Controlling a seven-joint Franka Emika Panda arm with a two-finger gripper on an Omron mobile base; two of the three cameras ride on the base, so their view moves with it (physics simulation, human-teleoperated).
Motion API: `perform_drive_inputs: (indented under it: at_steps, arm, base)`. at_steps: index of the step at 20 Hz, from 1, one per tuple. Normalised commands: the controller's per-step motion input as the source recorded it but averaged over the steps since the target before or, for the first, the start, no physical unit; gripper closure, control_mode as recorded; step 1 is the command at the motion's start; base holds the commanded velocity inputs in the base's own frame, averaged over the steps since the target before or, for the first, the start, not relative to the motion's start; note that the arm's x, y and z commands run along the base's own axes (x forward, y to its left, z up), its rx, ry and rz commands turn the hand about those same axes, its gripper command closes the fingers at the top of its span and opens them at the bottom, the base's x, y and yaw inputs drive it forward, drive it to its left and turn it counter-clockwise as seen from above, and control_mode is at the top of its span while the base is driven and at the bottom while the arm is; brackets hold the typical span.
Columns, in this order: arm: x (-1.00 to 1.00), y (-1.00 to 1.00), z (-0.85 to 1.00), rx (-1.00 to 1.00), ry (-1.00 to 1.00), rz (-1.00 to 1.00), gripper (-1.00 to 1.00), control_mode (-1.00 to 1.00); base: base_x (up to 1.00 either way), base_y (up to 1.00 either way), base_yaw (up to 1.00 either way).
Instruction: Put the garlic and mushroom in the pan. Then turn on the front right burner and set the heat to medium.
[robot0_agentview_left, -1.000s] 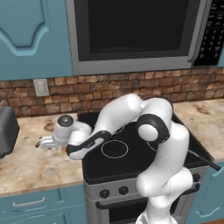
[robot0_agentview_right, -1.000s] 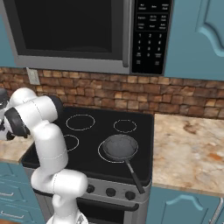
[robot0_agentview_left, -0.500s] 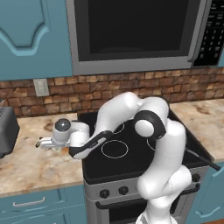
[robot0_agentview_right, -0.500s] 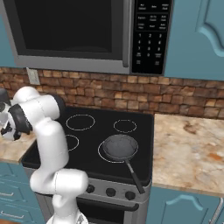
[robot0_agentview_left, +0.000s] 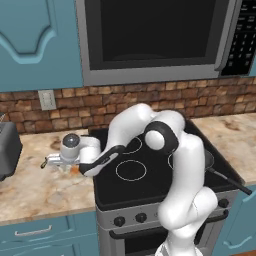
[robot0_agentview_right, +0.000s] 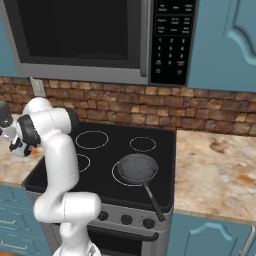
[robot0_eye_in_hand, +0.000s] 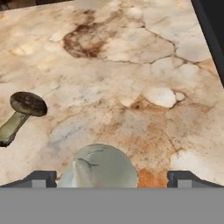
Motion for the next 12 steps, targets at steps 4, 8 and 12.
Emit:
perform_drive_inputs:
  at_steps: [4,8,12]
  arm:
    - [0.01,0.00,-0.27,0.00,0.00,-0.01,-1.00,-1.00]
    - [0.00,0.00,-0.25,0.00,0.00,0.00,-1.00,-1.00]
    - [-0.01,0.00,-0.20,0.00,0.06,0.00,-1.00,-1.00]
  base:
    - [0.00,0.00,0.00]
    - [0.00,0.00,0.00]
    - [0.00,0.00,0.00]
